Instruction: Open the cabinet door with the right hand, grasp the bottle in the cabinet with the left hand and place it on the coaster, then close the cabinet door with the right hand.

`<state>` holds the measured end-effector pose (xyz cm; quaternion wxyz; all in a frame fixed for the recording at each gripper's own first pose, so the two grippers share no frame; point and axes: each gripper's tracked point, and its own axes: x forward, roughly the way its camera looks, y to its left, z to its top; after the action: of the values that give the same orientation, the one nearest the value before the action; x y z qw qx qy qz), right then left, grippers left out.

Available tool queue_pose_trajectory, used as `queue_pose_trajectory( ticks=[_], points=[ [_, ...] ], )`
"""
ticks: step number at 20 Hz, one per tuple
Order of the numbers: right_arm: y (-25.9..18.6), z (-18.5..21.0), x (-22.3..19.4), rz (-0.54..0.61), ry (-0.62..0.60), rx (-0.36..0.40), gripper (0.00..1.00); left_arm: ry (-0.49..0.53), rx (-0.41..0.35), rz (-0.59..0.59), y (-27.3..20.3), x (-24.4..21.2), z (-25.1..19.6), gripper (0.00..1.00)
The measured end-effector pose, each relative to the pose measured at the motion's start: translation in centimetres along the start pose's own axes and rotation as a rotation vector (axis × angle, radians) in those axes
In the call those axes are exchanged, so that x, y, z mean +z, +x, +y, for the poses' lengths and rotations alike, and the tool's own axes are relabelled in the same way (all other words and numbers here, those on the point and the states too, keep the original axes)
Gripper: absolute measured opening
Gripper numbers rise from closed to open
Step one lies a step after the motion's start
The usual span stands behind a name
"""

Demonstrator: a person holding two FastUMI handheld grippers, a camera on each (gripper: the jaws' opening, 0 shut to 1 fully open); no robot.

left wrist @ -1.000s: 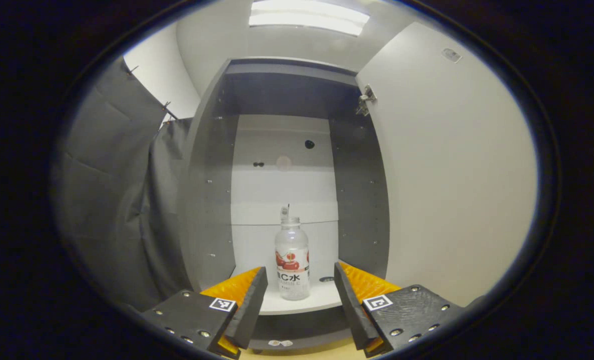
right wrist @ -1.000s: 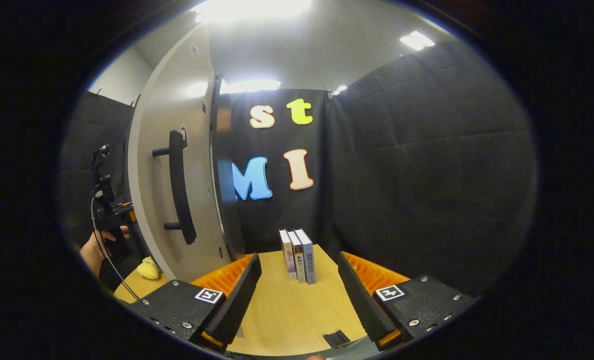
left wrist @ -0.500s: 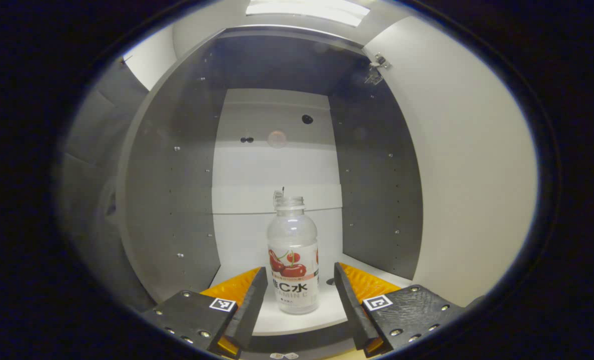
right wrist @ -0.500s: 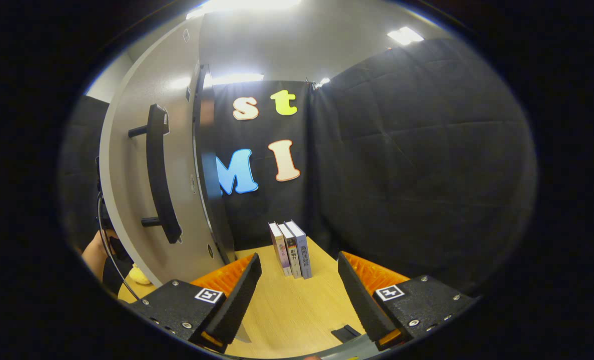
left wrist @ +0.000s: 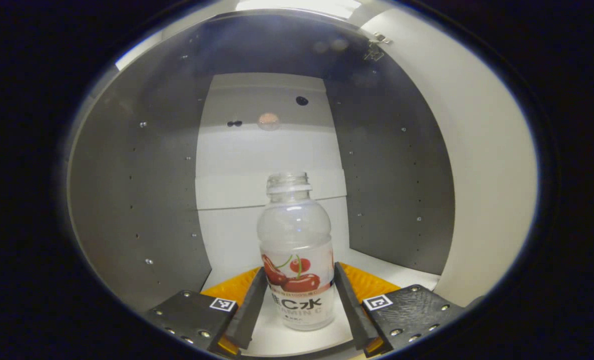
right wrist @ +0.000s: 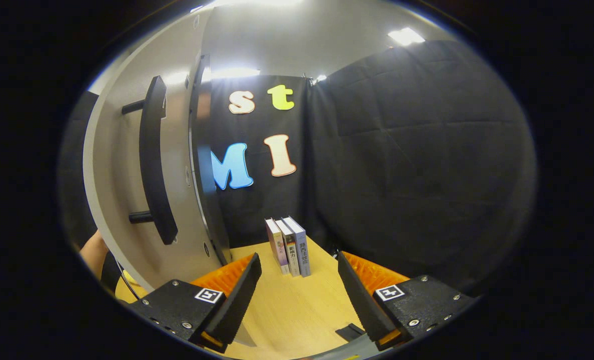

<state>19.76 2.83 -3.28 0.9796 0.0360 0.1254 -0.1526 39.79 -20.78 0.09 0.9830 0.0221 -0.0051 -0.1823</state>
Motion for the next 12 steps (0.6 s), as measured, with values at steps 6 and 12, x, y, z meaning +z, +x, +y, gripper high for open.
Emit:
queue_pose_trajectory(
  ticks=[6, 12],
  points=[
    [-0.4, -0.1, 0.3, -0.023, -0.017, 0.031, 0.95, -0.013, -0.008, -0.020, -2.5, 2.0, -0.7, 0.71],
    [-1.2, -1.1, 0.7, -0.027, -0.006, 0.102, 0.95, -0.021, 0.043, -0.030, -8.6, 3.8, -0.5, 0.72]
  ],
)
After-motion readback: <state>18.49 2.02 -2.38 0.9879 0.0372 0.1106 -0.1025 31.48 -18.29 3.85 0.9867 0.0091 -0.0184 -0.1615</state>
